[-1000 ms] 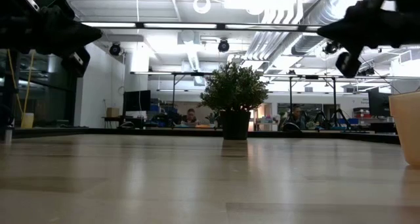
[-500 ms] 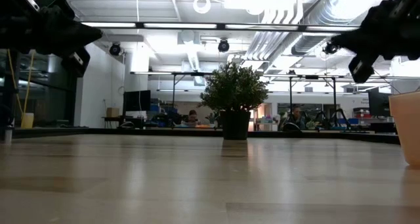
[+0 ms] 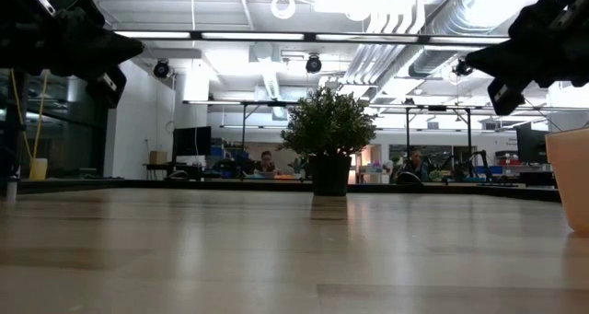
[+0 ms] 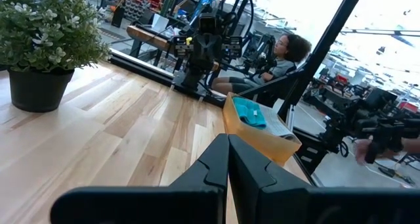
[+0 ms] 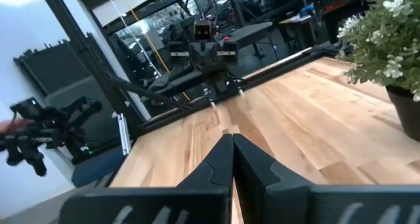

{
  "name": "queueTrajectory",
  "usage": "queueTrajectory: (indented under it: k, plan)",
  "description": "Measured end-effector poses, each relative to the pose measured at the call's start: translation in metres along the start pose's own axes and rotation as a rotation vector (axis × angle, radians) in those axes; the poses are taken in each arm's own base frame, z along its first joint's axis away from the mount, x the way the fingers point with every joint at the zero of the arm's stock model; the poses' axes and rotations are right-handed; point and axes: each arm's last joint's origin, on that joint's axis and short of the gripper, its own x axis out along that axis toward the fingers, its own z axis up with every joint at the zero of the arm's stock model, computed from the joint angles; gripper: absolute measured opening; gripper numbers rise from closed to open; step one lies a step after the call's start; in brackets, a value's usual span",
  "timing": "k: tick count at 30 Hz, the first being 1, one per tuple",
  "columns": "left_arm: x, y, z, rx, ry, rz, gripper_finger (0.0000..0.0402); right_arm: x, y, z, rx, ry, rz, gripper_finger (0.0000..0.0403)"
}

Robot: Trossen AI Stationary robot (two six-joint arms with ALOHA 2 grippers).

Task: Fold microfiber towels
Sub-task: Return to Home Position

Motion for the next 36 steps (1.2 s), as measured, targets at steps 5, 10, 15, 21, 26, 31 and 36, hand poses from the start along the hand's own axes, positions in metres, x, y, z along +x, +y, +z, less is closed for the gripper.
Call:
queueTrajectory:
  k: [5, 10, 15, 21, 26, 31, 36]
  plan:
    - [0.0, 0.0, 0.0, 0.0, 0.0, 0.0, 0.0001, 0.0, 0.0, -0.0001, 0.065, 0.0, 0.0, 0.0]
    - [-0.0007, 0.0002, -0.0006, 0.0, 0.004, 0.001, 0.0001, 0.0, 0.0, -0.0002, 0.098, 0.001, 0.0, 0.0]
    - [-0.0037, -0.0011, 0.0019, -0.001, -0.018, -0.024, 0.0001, 0.0, 0.0, -0.0002, 0.099, 0.001, 0.001, 0.0]
    - [-0.0036, -0.0009, 0.0013, -0.001, -0.013, -0.021, 0.0001, 0.0001, -0.0001, -0.0003, 0.099, 0.002, 0.001, 0.0]
    - [-0.0027, -0.0004, 0.0004, 0.0, -0.004, -0.015, 0.0001, 0.0001, -0.0001, -0.0003, 0.099, 0.002, 0.001, 0.0]
    - [-0.0026, -0.0004, 0.0002, 0.0, -0.003, -0.015, 0.0001, 0.0001, -0.0001, -0.0003, 0.099, 0.002, 0.0, 0.0]
    - [-0.0026, -0.0004, 0.0003, 0.0, -0.004, -0.015, 0.0001, 0.0001, -0.0001, -0.0003, 0.099, 0.002, 0.0, 0.0]
